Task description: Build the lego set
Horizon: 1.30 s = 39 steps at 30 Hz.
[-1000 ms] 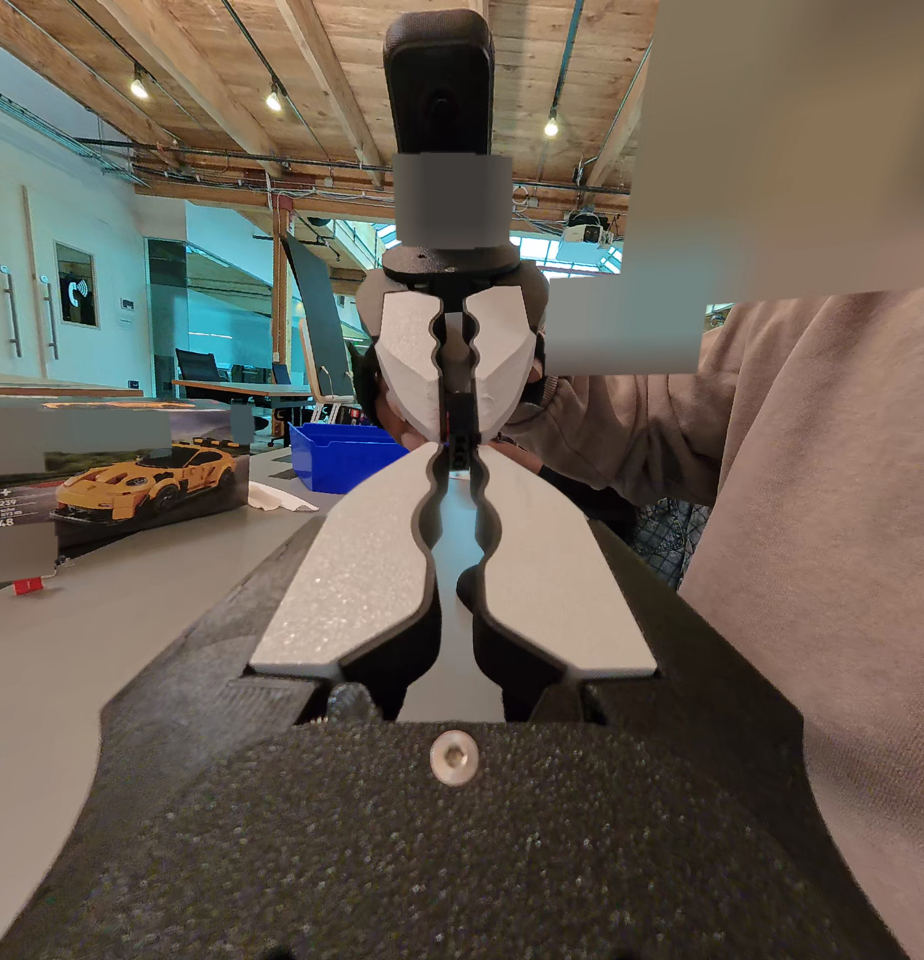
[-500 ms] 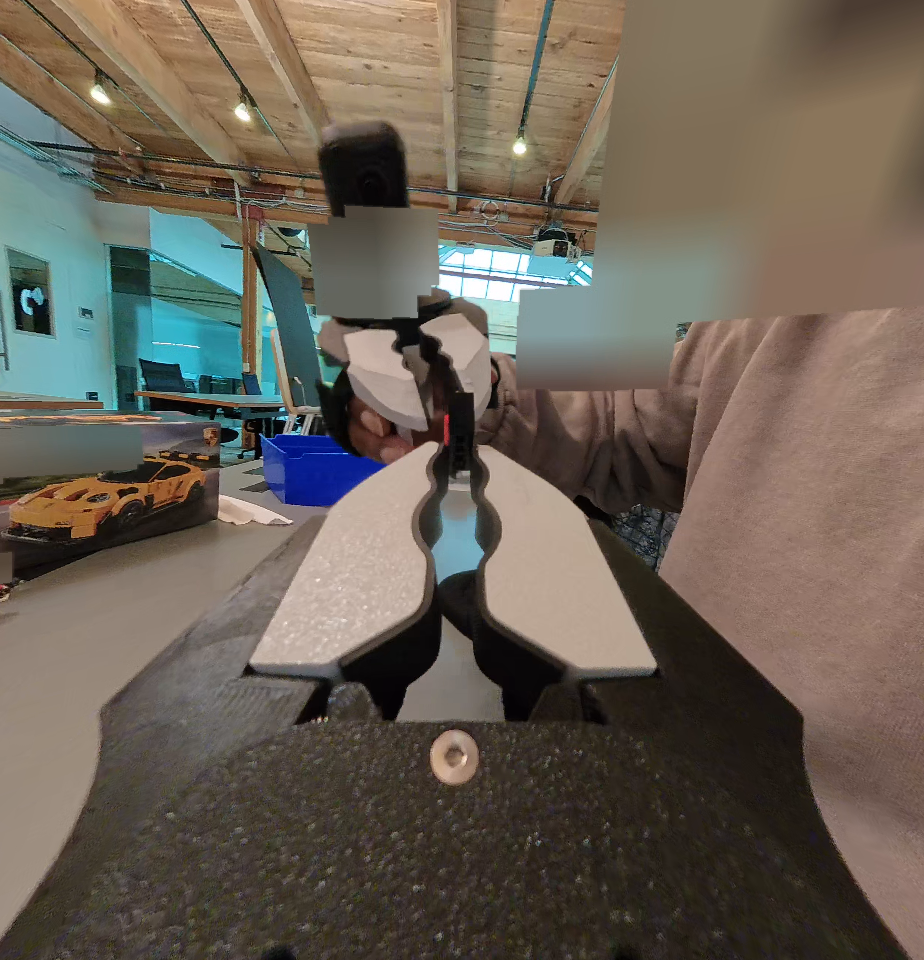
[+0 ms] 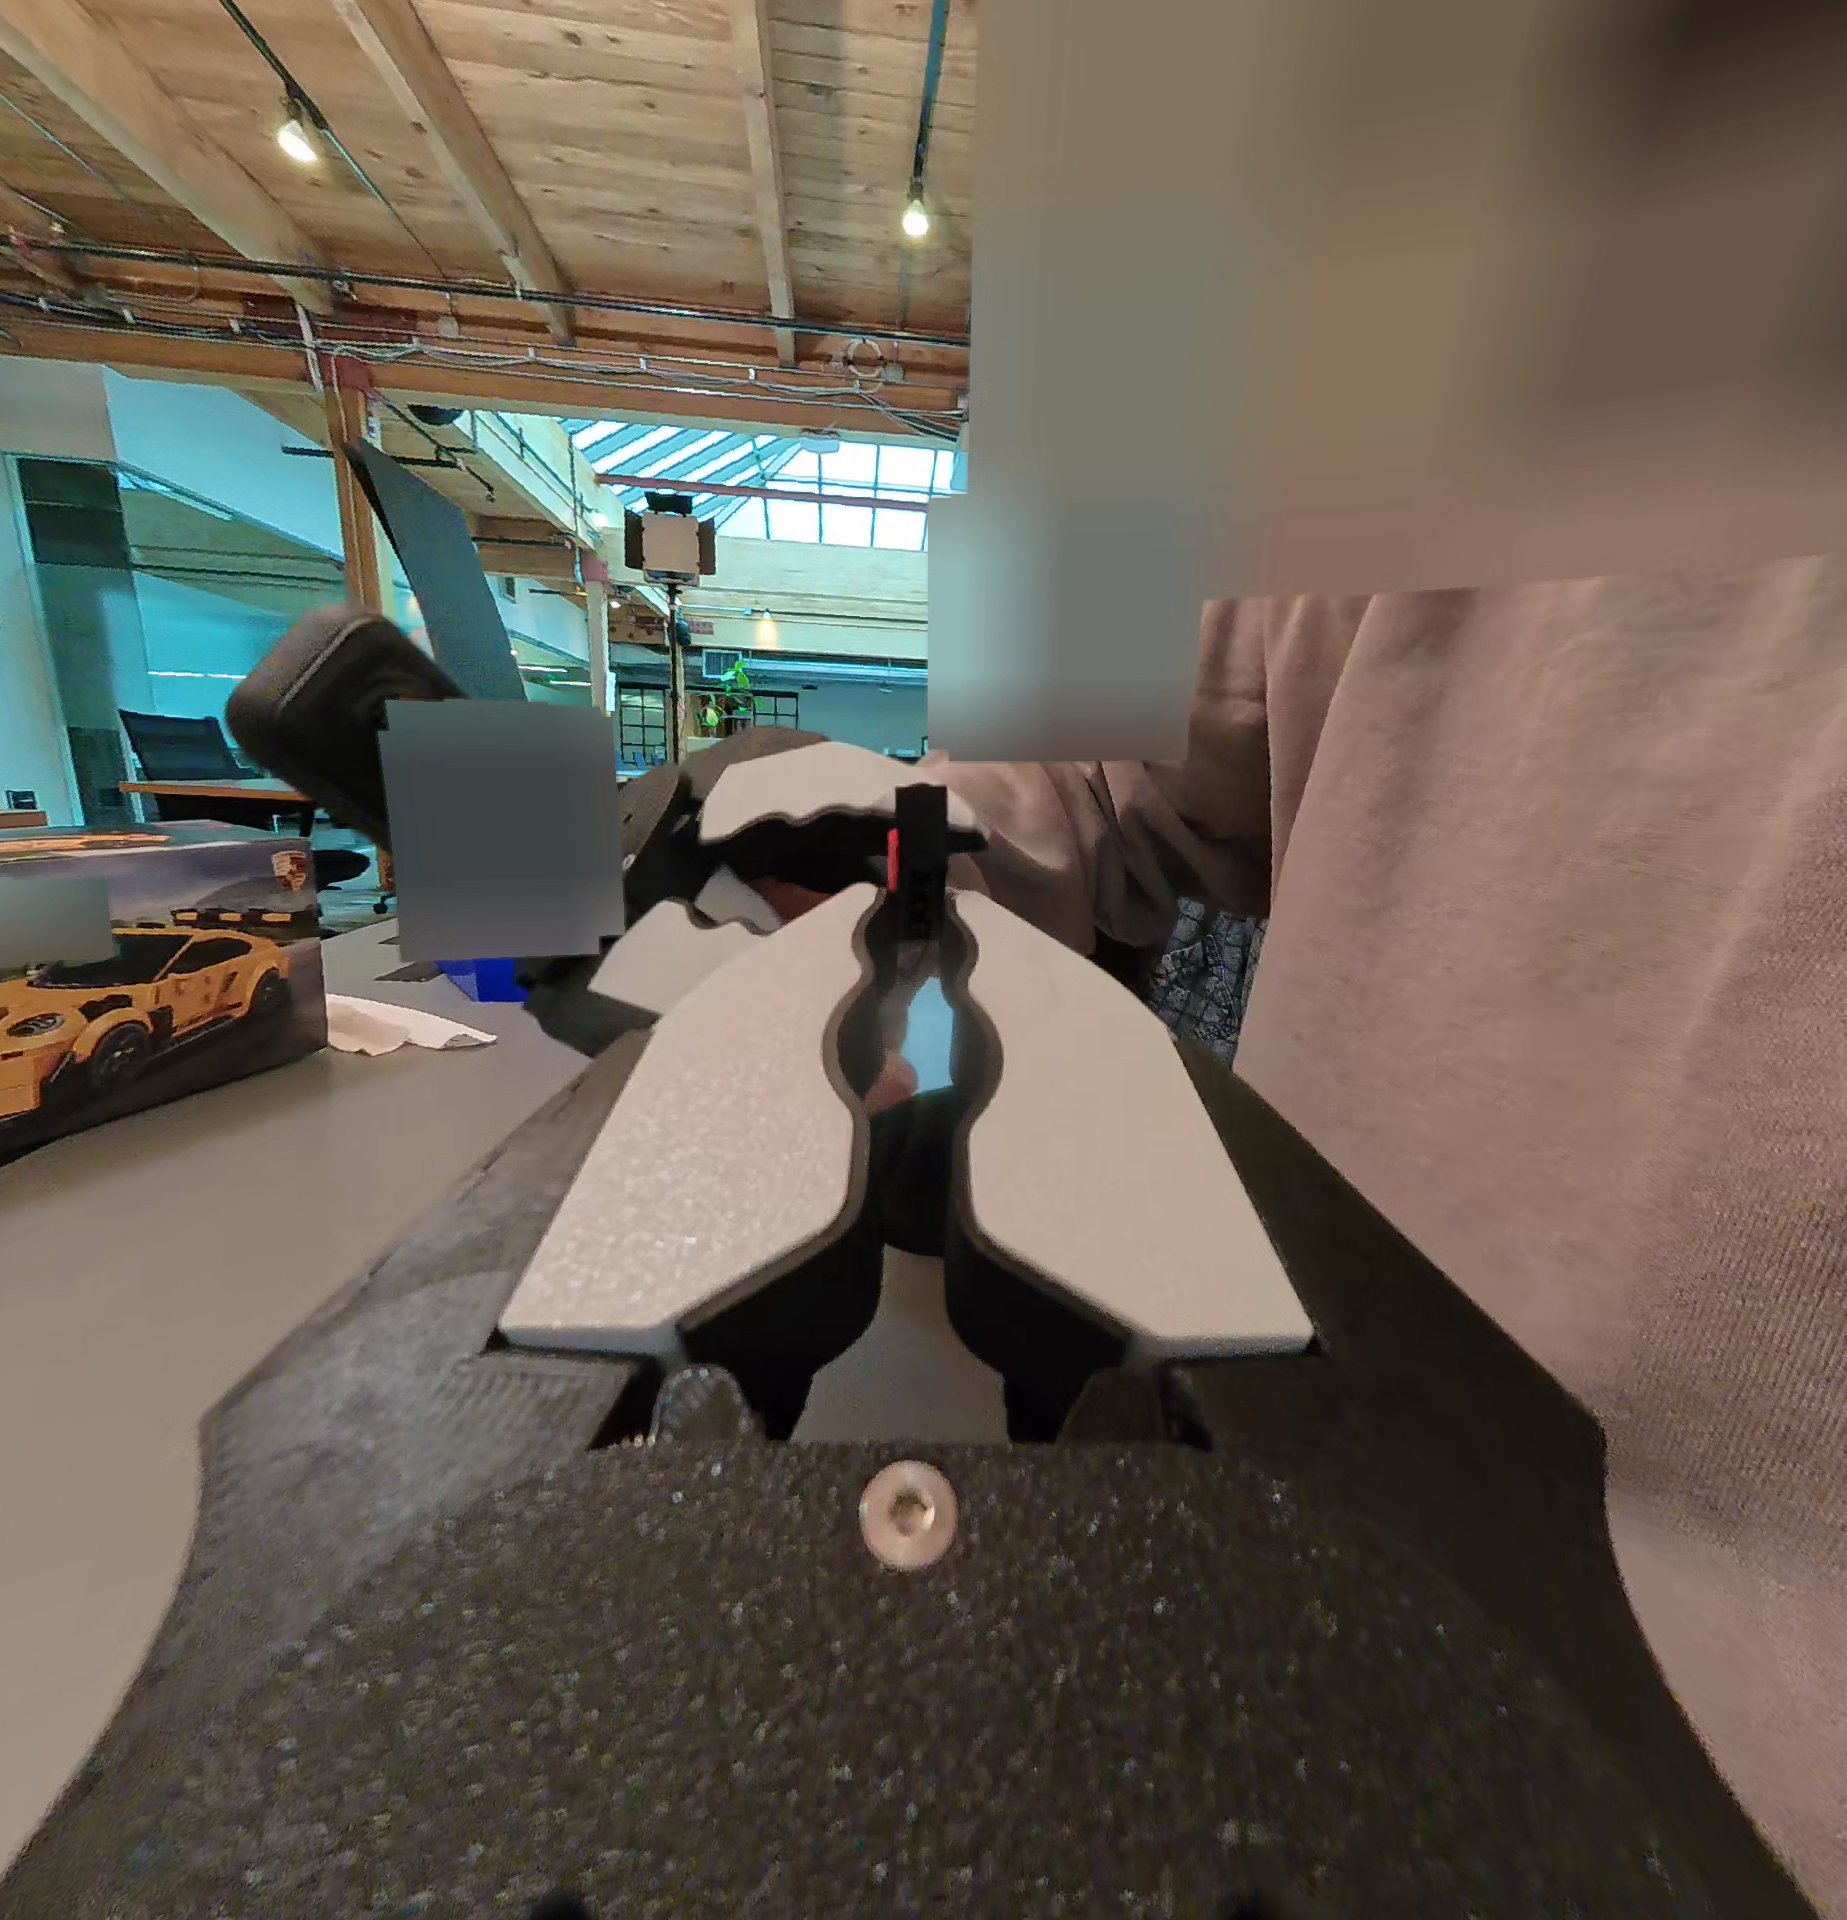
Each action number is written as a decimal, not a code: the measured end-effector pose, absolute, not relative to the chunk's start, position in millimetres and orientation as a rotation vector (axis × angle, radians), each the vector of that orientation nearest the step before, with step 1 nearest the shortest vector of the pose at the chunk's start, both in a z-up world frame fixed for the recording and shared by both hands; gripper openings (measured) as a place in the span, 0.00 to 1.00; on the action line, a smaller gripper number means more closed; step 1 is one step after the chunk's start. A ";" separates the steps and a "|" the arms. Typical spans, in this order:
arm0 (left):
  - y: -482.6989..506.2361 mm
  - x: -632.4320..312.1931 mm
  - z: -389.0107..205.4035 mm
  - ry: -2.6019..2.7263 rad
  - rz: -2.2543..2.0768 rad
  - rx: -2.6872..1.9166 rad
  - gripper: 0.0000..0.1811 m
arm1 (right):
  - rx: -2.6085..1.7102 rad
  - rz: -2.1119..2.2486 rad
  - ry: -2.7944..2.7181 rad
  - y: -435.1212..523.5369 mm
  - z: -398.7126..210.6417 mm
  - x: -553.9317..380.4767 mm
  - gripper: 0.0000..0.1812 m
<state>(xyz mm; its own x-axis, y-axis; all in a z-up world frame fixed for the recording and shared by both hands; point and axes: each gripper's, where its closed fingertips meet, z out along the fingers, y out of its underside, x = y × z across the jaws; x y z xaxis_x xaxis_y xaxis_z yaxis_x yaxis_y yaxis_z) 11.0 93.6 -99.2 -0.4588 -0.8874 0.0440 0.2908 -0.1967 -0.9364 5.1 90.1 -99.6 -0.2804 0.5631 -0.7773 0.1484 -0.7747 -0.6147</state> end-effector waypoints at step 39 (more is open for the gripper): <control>131.5 26.8 -117.5 1.177 -1.599 -1.073 0.06 | -1.573 0.926 -0.832 135.0 -132.6 19.4 0.05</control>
